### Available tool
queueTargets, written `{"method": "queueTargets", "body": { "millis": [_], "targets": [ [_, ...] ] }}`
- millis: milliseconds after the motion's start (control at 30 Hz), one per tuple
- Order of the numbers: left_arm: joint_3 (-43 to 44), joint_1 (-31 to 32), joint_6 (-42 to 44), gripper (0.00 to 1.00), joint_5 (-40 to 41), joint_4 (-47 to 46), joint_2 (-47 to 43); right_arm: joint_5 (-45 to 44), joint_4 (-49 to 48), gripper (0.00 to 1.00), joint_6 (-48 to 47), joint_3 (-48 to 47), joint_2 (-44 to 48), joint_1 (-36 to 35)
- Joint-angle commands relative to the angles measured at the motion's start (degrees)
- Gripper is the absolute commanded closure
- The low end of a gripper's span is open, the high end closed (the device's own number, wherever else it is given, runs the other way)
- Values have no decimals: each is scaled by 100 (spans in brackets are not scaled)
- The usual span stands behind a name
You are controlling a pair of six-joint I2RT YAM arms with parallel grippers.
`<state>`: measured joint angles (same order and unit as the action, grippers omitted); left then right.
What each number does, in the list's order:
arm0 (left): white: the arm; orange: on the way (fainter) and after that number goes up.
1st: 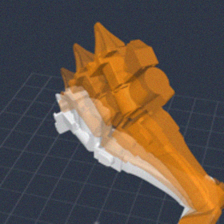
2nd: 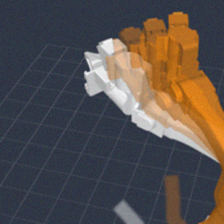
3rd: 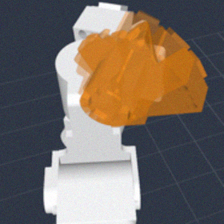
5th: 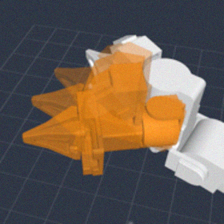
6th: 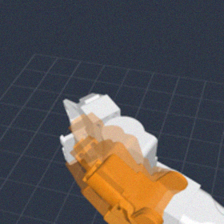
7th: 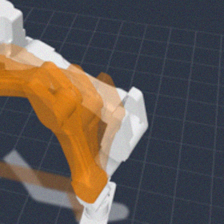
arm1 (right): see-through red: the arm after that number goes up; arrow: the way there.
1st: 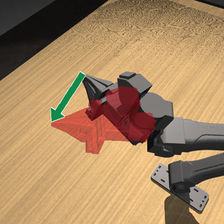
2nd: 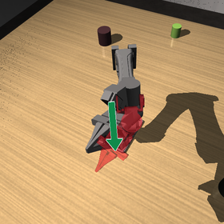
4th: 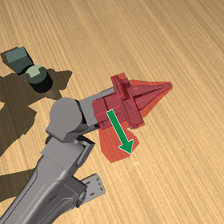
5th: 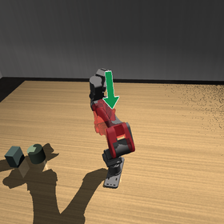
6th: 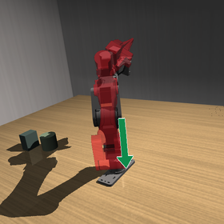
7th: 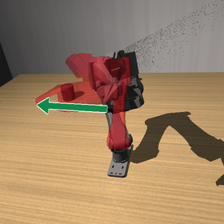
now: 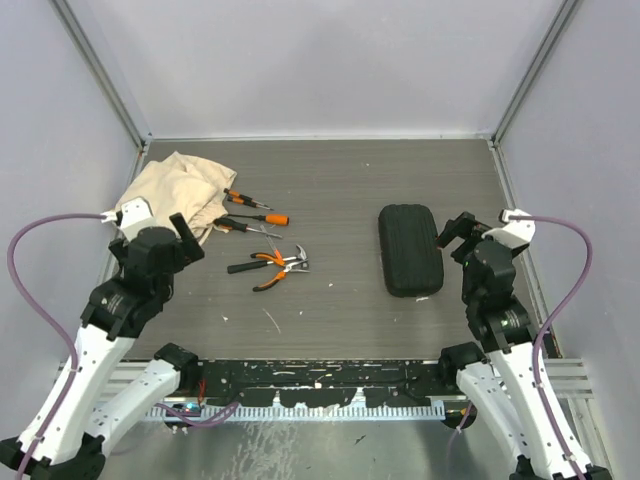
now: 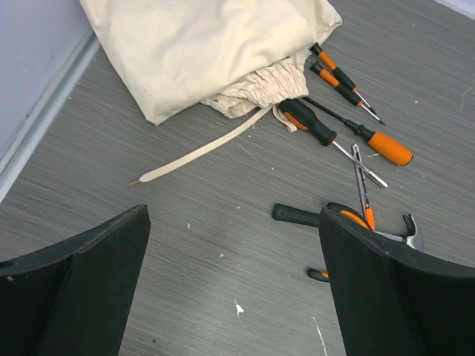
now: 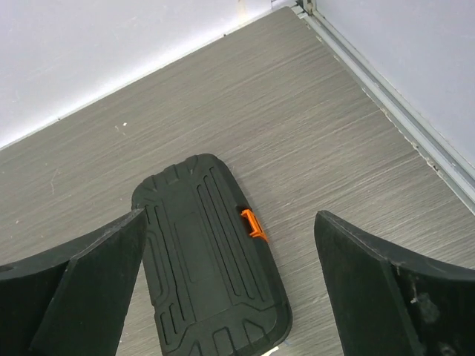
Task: Sort the tools into containers
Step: Move the storage box to the center of the board.
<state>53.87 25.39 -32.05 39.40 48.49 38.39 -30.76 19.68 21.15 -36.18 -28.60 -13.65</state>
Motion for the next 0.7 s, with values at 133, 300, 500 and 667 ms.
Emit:
{"method": "queueTargets", "body": {
  "millis": [133, 300, 500, 667],
  "targets": [
    [688, -702, 271, 3, -1436, -141, 706, 909, 198, 1, 209, -931, -783, 607],
    [878, -918, 365, 2, -1849, -156, 1019, 1105, 362, 0, 322, -1277, -1246, 804],
    [980, -1038, 461, 2, -1981, -116, 1301, 1221, 588, 0, 468, -1539, -1909, 905],
    [967, -1072, 534, 2, -1913, -103, 1476, 2152, 696, 0, 265, -1728, -2659, 942]
  ]
}}
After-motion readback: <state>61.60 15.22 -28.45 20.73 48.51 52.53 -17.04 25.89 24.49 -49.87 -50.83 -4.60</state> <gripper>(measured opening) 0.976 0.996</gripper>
